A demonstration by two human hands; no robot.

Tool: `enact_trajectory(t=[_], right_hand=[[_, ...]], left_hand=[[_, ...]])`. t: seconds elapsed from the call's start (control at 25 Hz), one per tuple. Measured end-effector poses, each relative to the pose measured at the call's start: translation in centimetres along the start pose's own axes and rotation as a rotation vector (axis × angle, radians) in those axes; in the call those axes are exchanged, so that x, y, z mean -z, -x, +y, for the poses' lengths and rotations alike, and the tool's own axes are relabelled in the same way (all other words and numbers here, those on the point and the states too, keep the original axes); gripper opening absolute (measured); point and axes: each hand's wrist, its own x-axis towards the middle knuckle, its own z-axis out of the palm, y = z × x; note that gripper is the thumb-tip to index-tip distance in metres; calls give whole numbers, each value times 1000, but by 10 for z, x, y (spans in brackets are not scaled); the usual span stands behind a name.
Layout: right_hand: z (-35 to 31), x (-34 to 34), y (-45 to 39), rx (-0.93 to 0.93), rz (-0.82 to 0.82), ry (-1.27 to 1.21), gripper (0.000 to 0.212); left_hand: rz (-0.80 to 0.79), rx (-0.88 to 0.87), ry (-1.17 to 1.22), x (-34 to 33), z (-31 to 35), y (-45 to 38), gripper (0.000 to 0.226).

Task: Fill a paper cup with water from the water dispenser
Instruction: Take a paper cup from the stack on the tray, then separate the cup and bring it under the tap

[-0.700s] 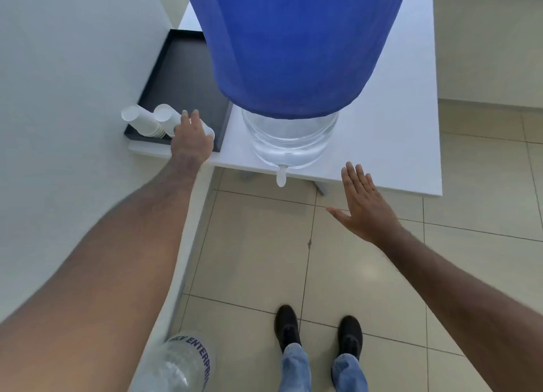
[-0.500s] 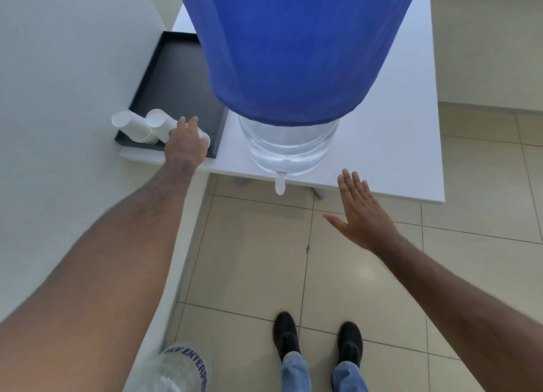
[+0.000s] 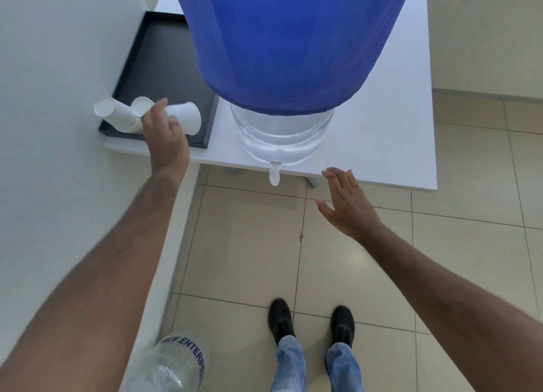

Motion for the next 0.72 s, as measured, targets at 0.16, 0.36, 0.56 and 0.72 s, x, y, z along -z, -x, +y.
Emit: enact_trajectory(t=[0.16,0.36,0.56,0.72], right_hand=[[-15,-9,2,-77,68,-103,34],[-40,-31,7,-107,-89,-451,42],[-63,-59,13,-134,-237,-686,85],[-66,-79,13,-196,-187,-810,78]], left_hand=[[25,487,630,6,16,81,35],[-54,994,1033,-38,8,167,27],[-235,1188,1108,-85,4,234,35],[-323,1201,1181,-105,9,250,36]])
